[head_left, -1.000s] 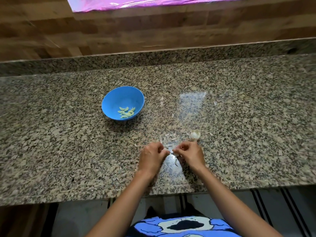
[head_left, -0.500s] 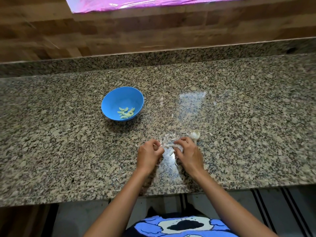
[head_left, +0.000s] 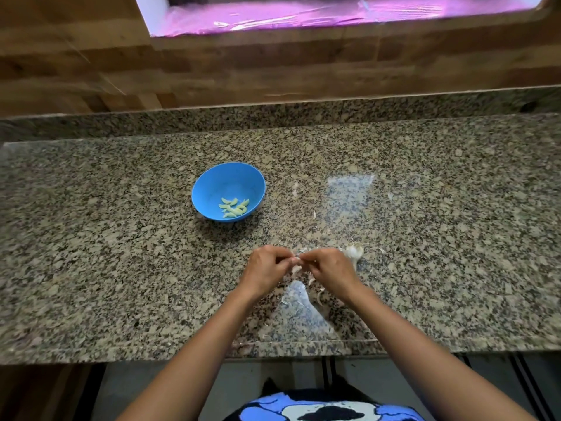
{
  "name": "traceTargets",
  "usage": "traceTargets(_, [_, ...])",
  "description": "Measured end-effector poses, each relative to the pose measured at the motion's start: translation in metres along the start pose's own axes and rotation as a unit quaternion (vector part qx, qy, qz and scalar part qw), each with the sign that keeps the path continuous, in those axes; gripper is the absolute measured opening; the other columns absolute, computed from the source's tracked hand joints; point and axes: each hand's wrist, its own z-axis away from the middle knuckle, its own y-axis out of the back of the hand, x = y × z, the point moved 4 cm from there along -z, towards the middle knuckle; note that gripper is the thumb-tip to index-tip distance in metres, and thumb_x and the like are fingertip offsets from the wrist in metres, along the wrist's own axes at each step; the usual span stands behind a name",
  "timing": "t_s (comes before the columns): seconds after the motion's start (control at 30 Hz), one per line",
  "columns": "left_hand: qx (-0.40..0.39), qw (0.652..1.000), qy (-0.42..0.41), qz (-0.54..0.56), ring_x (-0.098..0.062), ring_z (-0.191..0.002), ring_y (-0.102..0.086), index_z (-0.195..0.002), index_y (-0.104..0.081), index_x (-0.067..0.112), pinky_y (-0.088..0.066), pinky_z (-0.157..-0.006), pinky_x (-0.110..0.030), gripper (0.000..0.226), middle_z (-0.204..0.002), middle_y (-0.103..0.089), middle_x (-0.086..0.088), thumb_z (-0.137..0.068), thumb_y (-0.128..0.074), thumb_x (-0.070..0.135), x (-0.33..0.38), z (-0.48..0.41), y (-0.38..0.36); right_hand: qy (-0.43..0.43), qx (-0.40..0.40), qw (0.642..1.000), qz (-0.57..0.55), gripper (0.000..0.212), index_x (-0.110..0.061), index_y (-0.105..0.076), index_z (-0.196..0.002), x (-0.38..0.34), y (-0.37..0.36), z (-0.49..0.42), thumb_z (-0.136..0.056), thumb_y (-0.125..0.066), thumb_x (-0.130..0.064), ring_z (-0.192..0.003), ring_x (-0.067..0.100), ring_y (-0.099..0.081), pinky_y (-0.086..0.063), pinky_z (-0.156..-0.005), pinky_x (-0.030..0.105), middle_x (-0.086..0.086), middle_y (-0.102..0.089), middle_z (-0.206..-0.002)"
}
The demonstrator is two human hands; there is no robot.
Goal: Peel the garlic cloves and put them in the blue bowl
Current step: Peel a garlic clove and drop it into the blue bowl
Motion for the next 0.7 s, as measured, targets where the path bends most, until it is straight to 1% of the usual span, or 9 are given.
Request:
traceTargets(0.17, [-0.117, 0.933, 0.17, 0.295, -0.008, -0.053, -0.05, -0.088, -0.066, -0.003, -0.042, -0.05, -0.017, 0.015, -0.065, -0.06, -0.003, -0.09, -0.057, 0.008, -0.007, 0.003, -0.004, 0.197, 0.115, 0.966, 0.125, 0.045, -0.015, -0.071, -0.074, -0.005, 0.002, 0.001, -0.094, -0.036, -0.035, -0.039, 0.01, -0.055, -0.045, -0.034, 0.021, -0.003, -0.061, -0.053])
traceTargets(0.3, [-0.037, 0.99, 0.068, 0.12, -0.014, -0.054, -0.053, -0.082, -0.071, 0.011, -0.045, -0.055, -0.022, 0.012, -0.064, -0.064, -0.003, -0.086, -0.066, 0.021, -0.005, -0.003, -0.002, 0.109, 0.066, 0.988, 0.088, 0.044, -0.014, -0.071, -0.083, 0.0, -0.004, 0.002, -0.096, -0.036, -0.037, -0.048, 0.016, -0.06, -0.052, -0.044, 0.029, 0.002, -0.063, -0.061])
traceTargets(0.37, [-0.008, 0.995, 0.012, 0.103, -0.018, -0.059, -0.058, -0.083, -0.072, 0.024, -0.048, -0.059, -0.026, 0.005, -0.069, -0.068, -0.001, -0.085, -0.067, 0.022, -0.002, -0.004, 0.001, -0.037, -0.01, 0.994, -0.107, 0.028, -0.014, -0.071, -0.086, 0.003, -0.003, -0.001, -0.094, -0.049, -0.031, -0.052, 0.016, -0.057, -0.049, -0.049, 0.026, 0.002, -0.065, -0.065])
traceTargets(0.4, [-0.002, 0.991, -0.001, 0.136, -0.016, -0.061, -0.059, -0.085, -0.071, 0.024, -0.049, -0.059, -0.023, 0.007, -0.071, -0.069, 0.001, -0.084, -0.067, 0.018, -0.003, -0.005, 0.002, -0.108, -0.037, 0.961, -0.253, 0.025, -0.011, -0.069, -0.083, 0.003, -0.003, -0.002, -0.093, -0.053, -0.026, -0.048, 0.013, -0.051, -0.04, -0.045, 0.023, 0.0, -0.062, -0.062])
traceTargets(0.47, [0.006, 0.971, 0.002, 0.238, -0.012, -0.065, -0.058, -0.09, -0.072, 0.016, -0.049, -0.058, -0.019, 0.011, -0.075, -0.069, 0.001, -0.083, -0.067, 0.008, -0.003, -0.008, 0.003, -0.218, -0.08, 0.836, -0.497, 0.02, -0.004, -0.063, -0.081, 0.0, -0.001, -0.001, -0.091, -0.05, -0.014, -0.044, 0.008, -0.042, -0.029, -0.039, 0.018, -0.001, -0.055, -0.058])
traceTargets(0.53, [0.005, 0.95, 0.017, 0.312, -0.015, -0.066, -0.057, -0.091, -0.072, 0.007, -0.05, -0.058, -0.021, 0.011, -0.078, -0.068, -0.006, -0.082, -0.067, 0.003, -0.003, -0.01, 0.003, -0.282, -0.097, 0.689, -0.66, 0.01, -0.005, -0.057, -0.08, -0.005, 0.0, 0.001, -0.083, -0.051, -0.012, -0.041, 0.007, -0.041, -0.029, -0.034, 0.016, -0.001, -0.05, -0.056])
traceTargets(0.57, [0.001, 0.944, 0.022, 0.33, -0.016, -0.066, -0.057, -0.091, -0.072, 0.003, -0.05, -0.058, -0.023, 0.011, -0.077, -0.067, -0.009, -0.081, -0.067, 0.003, -0.003, -0.01, 0.002, -0.295, -0.09, 0.649, -0.695, 0.009, -0.006, -0.056, -0.08, -0.006, -0.001, 0.001, -0.08, -0.052, -0.013, -0.041, 0.007, -0.043, -0.031, -0.033, 0.015, -0.001, -0.051, -0.057])
traceTargets(0.6, [-0.004, 0.941, 0.026, 0.338, -0.017, -0.065, -0.057, -0.092, -0.071, 0.0, -0.05, -0.057, -0.024, 0.012, -0.076, -0.067, -0.011, -0.082, -0.067, 0.004, -0.003, -0.009, 0.0, -0.3, -0.081, 0.651, -0.693, 0.009, -0.006, -0.058, -0.08, -0.006, 0.0, 0.0, -0.08, -0.054, -0.014, -0.042, 0.008, -0.045, -0.034, -0.034, 0.015, 0.0, -0.053, -0.058])
traceTargets(0.7, [0.0, 0.944, 0.041, 0.326, -0.017, -0.061, -0.059, -0.097, -0.069, -0.006, -0.05, -0.053, -0.021, 0.017, -0.075, -0.067, -0.013, -0.083, -0.067, 0.005, -0.009, -0.008, -0.004, -0.291, -0.031, 0.773, -0.563, 0.015, -0.005, -0.067, -0.082, 0.001, 0.004, 0.001, -0.084, -0.063, -0.019, -0.049, 0.01, -0.051, -0.039, -0.042, 0.017, 0.001, -0.062, -0.064])
